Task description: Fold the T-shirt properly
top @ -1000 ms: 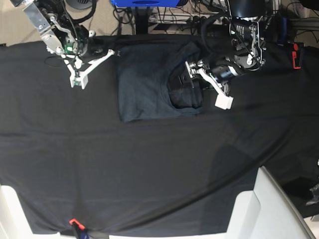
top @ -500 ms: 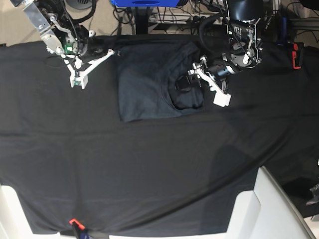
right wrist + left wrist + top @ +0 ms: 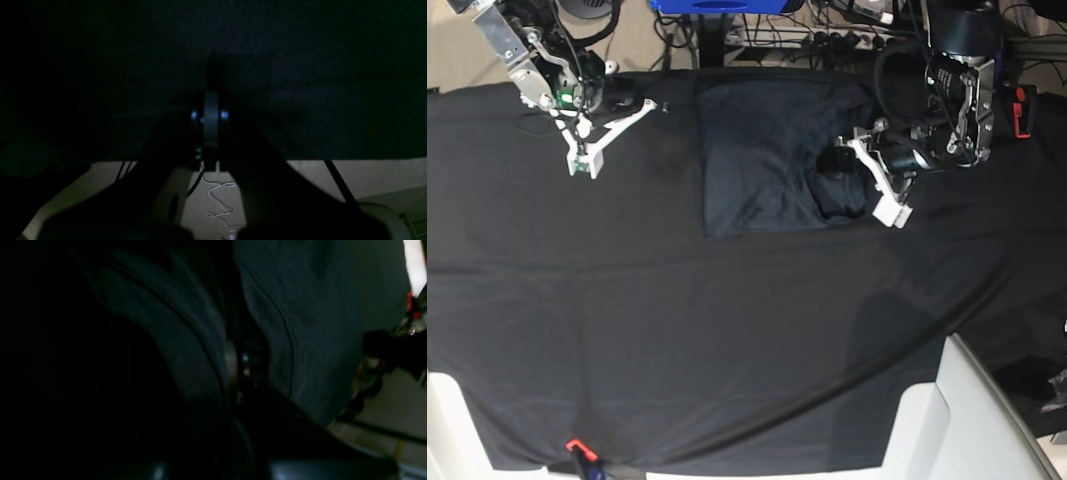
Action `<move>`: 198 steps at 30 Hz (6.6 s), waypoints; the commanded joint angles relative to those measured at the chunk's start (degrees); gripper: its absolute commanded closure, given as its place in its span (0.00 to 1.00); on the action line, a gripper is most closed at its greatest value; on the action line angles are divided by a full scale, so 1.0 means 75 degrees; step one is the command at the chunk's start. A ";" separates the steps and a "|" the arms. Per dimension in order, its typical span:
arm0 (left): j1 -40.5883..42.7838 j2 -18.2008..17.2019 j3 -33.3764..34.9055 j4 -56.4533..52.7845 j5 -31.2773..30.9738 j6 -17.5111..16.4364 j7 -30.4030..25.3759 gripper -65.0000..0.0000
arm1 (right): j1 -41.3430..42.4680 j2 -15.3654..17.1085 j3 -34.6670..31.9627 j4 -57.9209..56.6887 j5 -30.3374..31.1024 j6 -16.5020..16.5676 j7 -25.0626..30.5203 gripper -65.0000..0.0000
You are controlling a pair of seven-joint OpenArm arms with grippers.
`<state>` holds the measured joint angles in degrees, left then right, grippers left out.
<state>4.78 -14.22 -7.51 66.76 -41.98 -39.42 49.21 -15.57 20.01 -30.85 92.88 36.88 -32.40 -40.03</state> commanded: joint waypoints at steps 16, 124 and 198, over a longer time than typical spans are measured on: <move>-0.1838 -0.1849 0.3703 0.0634 0.0656 0.0257 -0.0003 1.00 | -0.0016 0.0034 0.0040 0.0047 -0.0024 -0.0046 -0.0037 1.00; -0.2061 -0.1310 0.4348 0.3295 0.3704 -0.0077 -0.0085 1.00 | -0.0016 -0.0517 0.0298 0.2016 -0.0036 -0.0058 -0.0189 1.00; 0.4984 -0.0443 0.1663 -0.1054 0.6787 0.1968 -0.6544 1.00 | -0.2524 0.0936 -0.1730 -0.1442 -0.1782 -0.0046 0.0596 1.00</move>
<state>40.71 -16.82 5.06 58.24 9.17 -24.16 0.27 -33.85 27.27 -43.51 81.14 22.81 -32.71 -35.38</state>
